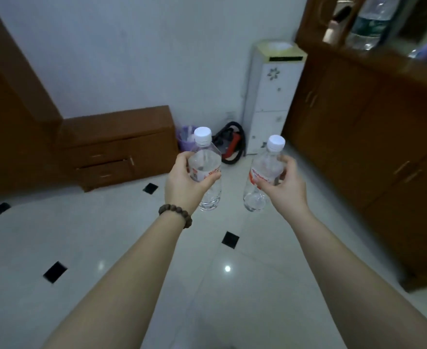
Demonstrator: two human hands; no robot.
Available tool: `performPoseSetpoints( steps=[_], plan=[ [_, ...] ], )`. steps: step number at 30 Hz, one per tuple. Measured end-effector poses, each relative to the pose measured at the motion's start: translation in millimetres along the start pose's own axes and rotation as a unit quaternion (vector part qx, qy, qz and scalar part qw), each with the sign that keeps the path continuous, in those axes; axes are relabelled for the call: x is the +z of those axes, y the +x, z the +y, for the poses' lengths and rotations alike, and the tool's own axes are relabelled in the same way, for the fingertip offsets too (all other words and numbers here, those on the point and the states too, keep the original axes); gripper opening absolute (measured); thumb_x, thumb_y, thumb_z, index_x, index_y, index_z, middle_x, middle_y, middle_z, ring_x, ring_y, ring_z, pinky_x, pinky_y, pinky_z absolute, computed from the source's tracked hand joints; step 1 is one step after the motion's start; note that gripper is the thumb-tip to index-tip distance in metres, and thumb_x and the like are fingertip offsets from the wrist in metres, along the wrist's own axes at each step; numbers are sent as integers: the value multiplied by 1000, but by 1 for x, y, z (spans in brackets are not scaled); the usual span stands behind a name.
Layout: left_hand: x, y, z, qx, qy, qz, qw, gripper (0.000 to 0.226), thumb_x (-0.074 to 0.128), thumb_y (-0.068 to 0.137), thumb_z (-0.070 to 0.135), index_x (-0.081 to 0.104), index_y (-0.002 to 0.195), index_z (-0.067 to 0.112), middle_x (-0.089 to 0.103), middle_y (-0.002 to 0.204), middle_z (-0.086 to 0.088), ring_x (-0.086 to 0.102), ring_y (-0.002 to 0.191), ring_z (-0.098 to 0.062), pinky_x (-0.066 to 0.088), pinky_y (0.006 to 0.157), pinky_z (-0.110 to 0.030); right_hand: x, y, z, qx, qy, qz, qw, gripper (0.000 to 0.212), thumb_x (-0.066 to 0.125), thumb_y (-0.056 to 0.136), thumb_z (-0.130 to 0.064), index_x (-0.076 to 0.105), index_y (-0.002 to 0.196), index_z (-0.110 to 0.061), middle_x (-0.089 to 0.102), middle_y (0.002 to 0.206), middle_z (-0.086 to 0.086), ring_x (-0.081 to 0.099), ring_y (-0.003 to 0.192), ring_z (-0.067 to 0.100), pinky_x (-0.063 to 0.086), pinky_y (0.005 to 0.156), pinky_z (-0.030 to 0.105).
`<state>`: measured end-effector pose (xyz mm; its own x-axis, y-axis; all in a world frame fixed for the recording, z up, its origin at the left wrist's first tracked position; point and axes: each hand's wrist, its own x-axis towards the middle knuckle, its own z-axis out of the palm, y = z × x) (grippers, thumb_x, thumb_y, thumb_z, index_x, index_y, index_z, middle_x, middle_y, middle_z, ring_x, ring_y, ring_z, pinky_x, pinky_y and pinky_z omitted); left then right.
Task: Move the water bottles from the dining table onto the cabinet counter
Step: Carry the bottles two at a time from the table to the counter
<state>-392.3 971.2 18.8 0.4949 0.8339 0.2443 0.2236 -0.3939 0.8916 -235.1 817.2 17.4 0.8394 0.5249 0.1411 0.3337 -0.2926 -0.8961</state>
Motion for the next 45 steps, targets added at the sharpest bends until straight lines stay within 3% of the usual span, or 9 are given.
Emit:
performPoseSetpoints(
  steps=[2, 5, 9, 16, 23, 30, 35, 41, 45],
  plan=[
    [43, 14, 12, 16, -5, -29, 999, 61, 82, 61, 50, 49, 109, 33, 62, 104, 15, 59, 96, -7, 51, 80, -28, -35, 17, 19, 13, -2, 36, 999, 71, 82, 66, -41, 43, 125, -31, 60, 115, -9, 58, 102, 14, 47, 82, 27],
    [102, 30, 30, 31, -16, -73, 997, 60, 82, 61, 49, 48, 109, 34, 61, 105, 16, 59, 98, -8, 52, 84, -31, -80, 37, 40, 34, -5, 81, 996, 71, 81, 67, -42, 42, 126, -32, 56, 113, -15, 57, 102, 11, 49, 85, 30],
    [168, 50, 50, 52, -33, -120, 991, 59, 82, 62, 46, 47, 109, 36, 59, 104, 18, 59, 98, -8, 51, 80, -26, -122, 63, 61, 62, -30, 125, 990, 74, 80, 69, -41, 39, 130, -28, 56, 126, -7, 55, 111, 17, 49, 91, 38],
    [266, 119, 62, 56, -56, -188, 979, 67, 80, 63, 47, 48, 119, 29, 60, 114, 11, 58, 103, -10, 52, 88, -34, -160, 139, 93, 89, -37, 165, 982, 72, 80, 71, -34, 40, 130, -24, 57, 124, -4, 56, 109, 17, 48, 88, 32],
    [362, 246, 64, 86, -46, -199, 975, 61, 80, 60, 53, 44, 108, 39, 55, 94, 26, 56, 87, 4, 45, 69, -17, -167, 274, 121, 96, -50, 185, 977, 72, 80, 73, -30, 40, 132, -20, 58, 125, 1, 57, 111, 19, 49, 94, 37],
    [448, 389, 94, 108, -55, -218, 969, 57, 81, 62, 49, 48, 107, 35, 58, 93, 25, 54, 82, 14, 43, 67, -13, -182, 427, 130, 91, -55, 226, 968, 72, 79, 72, -32, 39, 131, -21, 57, 125, 1, 57, 111, 19, 50, 90, 34],
    [509, 456, 110, 139, -51, -238, 960, 53, 79, 65, 46, 48, 106, 32, 59, 96, 20, 56, 87, 3, 46, 69, -18, -201, 502, 143, 101, -62, 256, 959, 72, 79, 72, -31, 38, 132, -22, 57, 127, 1, 57, 112, 20, 51, 91, 37],
    [594, 520, 124, 164, -59, -257, 951, 54, 80, 66, 43, 46, 108, 32, 56, 99, 18, 57, 90, -6, 44, 69, -14, -232, 587, 169, 97, -56, 286, 952, 71, 78, 73, -31, 39, 131, -22, 57, 125, -2, 56, 112, 17, 51, 91, 37],
    [666, 568, 140, 190, -63, -268, 942, 59, 78, 66, 47, 47, 112, 30, 60, 108, 10, 60, 97, -12, 54, 74, -26, -264, 654, 194, 83, -41, 316, 944, 70, 79, 73, -32, 40, 130, -23, 57, 123, -5, 56, 109, 12, 49, 85, 26]
  ],
)
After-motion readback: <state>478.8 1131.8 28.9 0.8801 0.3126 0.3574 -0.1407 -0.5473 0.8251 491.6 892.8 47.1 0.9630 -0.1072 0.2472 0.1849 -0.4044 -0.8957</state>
